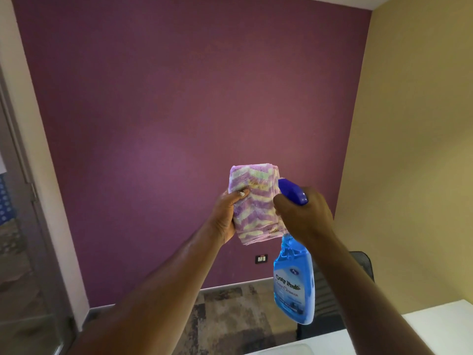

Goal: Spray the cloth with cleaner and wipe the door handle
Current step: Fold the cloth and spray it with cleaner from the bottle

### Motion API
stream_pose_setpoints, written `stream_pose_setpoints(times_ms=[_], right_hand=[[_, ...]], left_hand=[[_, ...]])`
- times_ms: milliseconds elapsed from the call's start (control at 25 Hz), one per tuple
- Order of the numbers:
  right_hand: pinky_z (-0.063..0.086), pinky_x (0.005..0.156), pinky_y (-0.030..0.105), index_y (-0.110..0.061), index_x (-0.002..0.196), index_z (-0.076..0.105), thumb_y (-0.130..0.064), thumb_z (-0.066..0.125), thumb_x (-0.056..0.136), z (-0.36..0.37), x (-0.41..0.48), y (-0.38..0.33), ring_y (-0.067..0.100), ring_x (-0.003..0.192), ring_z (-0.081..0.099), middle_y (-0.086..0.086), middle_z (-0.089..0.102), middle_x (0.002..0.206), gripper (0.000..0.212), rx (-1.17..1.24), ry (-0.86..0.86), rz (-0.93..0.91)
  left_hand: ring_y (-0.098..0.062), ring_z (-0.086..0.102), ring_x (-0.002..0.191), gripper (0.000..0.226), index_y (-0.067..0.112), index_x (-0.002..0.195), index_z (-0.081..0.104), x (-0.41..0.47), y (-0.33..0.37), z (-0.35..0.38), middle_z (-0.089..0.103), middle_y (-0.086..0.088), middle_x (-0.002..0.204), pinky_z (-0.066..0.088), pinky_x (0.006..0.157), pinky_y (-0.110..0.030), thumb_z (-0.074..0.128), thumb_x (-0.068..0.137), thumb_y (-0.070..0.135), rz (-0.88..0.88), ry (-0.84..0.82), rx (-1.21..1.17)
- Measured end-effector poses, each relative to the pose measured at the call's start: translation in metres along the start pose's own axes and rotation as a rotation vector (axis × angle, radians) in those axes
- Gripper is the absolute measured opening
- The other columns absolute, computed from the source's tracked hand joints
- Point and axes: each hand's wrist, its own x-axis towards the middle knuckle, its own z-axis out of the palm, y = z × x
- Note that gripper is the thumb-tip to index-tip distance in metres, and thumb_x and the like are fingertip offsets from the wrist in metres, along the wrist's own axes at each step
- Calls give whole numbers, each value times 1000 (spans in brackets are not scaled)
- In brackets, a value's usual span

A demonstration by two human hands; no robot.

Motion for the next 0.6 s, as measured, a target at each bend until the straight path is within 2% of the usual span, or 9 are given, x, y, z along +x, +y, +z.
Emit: stream_pose_setpoints(times_ms=[80, 160, 240, 280, 360, 440, 600], right_hand=[[47, 53, 32, -23, 66, 56, -41, 64, 81, -1, -7, 7, 13, 48, 48, -9, 54, 49, 25, -22, -15, -32], [42, 51, 30, -24, 60, 49, -43, 58, 76, -2, -16, 12, 8, 44, 39, -10, 48, 46, 27, -58, -22, -36], [47, 50, 37, -18, 60, 52, -45, 56, 73, -2, -25, 19, 9, 46, 40, -3, 46, 47, 30, -63, -27, 10], [52, 54, 44, -14, 63, 57, -47, 56, 72, -2, -29, 22, 12, 48, 44, 4, 50, 49, 34, -52, -31, 52], [58, 59, 49, -7, 68, 64, -55, 54, 68, -4, -37, 29, 18, 50, 50, 15, 61, 57, 49, -33, -31, 127], [59, 60, 49, -6, 68, 64, -59, 51, 66, -6, -44, 34, 16, 48, 51, 14, 64, 59, 55, -32, -39, 160], [55, 55, 45, -11, 65, 58, -47, 55, 72, -5, -57, 35, 13, 46, 45, 0, 50, 47, 37, -68, -67, 88]], left_hand=[[-33, 76, 104, 50, 14, 125, 64, 1, 1, 1, 78, -11, 112, 63, 83, -48, 73, 79, 31, 8, 2, -8], [-32, 77, 102, 50, 14, 126, 64, 2, 4, 3, 78, -11, 111, 63, 79, -47, 72, 80, 29, 17, 0, -27], [-30, 78, 99, 46, 14, 125, 65, 3, 6, 5, 79, -9, 108, 64, 76, -45, 71, 81, 28, 28, -15, -43], [-30, 78, 99, 46, 14, 124, 65, 4, 8, 6, 79, -9, 108, 64, 76, -45, 71, 81, 27, 36, -24, -48], [-34, 76, 104, 50, 12, 129, 65, 5, 10, 8, 78, -11, 112, 64, 83, -50, 70, 81, 26, 45, -29, -56], [-39, 72, 113, 57, 9, 135, 62, 6, 10, 10, 75, -15, 119, 61, 93, -56, 70, 82, 26, 47, -25, -57], [-38, 71, 115, 59, 9, 137, 60, 5, 11, 15, 74, -14, 120, 60, 95, -56, 70, 82, 28, 57, -17, -43]])
